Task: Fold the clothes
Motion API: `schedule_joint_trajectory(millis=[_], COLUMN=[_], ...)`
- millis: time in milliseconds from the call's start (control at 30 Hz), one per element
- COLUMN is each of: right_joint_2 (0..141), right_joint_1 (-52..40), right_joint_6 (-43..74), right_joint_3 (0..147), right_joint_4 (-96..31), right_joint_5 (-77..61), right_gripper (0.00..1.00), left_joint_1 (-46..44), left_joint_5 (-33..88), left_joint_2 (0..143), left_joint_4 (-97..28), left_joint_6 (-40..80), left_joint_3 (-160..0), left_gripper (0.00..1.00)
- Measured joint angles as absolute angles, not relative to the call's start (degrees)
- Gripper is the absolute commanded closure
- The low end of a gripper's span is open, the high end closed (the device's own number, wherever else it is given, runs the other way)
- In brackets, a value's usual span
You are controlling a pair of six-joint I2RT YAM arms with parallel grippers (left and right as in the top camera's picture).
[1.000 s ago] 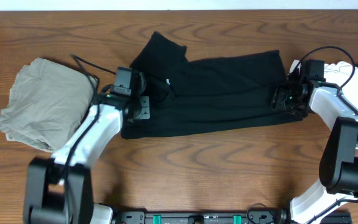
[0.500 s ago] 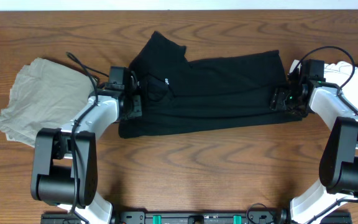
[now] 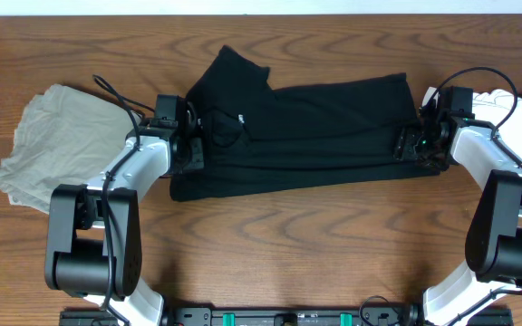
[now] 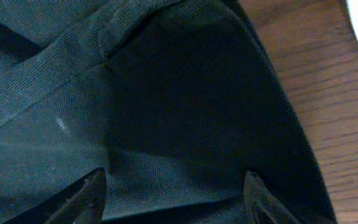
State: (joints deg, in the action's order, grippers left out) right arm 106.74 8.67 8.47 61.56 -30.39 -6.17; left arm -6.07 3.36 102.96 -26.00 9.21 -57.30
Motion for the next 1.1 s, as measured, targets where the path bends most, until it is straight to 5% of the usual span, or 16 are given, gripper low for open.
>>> schedule_joint_trajectory(millis=[1100], right_joint_2=[106.8], right_joint_1=[8.6], right_joint_6=[8.4], right_joint_3=[61.8], right_joint_4=[-31.2], right_joint_5=[-6.2], right_gripper=[0.31], left_joint_1=[-4.5], left_joint_5=[-12.0], left_joint_2=[96.8], left_joint_4=[-36.9], left_joint_6=[22.0], left_joint_3=[-52.8], left_gripper=[0.94])
